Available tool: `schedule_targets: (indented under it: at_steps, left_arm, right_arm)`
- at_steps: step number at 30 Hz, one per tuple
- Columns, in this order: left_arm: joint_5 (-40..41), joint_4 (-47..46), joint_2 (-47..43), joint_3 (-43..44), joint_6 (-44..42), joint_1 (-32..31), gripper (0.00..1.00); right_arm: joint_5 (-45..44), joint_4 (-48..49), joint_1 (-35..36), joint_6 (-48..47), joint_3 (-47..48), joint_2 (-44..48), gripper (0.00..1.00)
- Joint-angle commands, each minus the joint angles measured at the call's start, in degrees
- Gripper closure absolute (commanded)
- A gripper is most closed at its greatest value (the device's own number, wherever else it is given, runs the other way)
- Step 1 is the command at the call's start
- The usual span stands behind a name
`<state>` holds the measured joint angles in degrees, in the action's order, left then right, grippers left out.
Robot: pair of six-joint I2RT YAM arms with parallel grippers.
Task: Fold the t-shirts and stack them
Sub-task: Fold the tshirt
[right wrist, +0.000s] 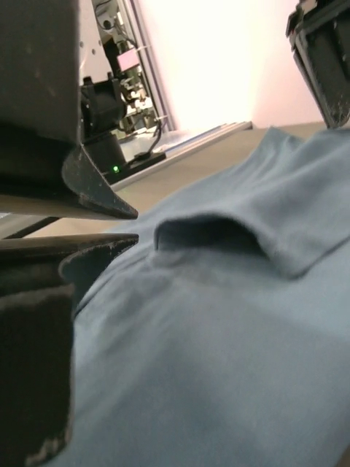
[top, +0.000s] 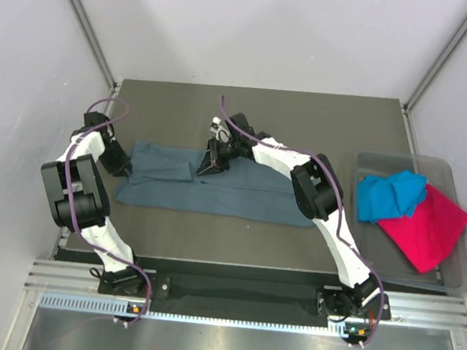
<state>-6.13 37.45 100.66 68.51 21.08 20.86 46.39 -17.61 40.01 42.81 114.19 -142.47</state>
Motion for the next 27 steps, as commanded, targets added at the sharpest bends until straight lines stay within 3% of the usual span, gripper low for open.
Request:
schedule_targets:
  at_steps: [1, 6, 12, 17, 27]
  left_arm:
    - [-3.88, 0.61, -2.75, 1.19, 0.89, 0.32, 0.73]
    - [-4.50, 1.48, -1.17, 2.86, 0.89, 0.23, 0.63]
    - [-5.21, 0.69, -0.30, 2.77, 0.98, 0.23, 0.59]
    - [-5.47, 0.34, 0.15, 3.91, 1.42, 0.23, 0.57]
    - [-5.38, -0.01, 1.46, 6.11, 1.51, 0.32, 0.48]
  right_arm:
    - [0.72, 2.13, 0.77, -0.97, 2.88, 5.28, 0.81]
    - [1.42, 0.48, 0.77, -3.87, 6.46, 2.82, 0.68]
    - [3.18, 3.72, 1.39, -1.50, 12.80, -3.86, 0.63]
    - [3.18, 6.88, 2.00, 0.70, 13.78, -6.41, 0.62]
    - [2.47, 4.34, 3.32, -1.59, 14.13, -8.17, 0.63]
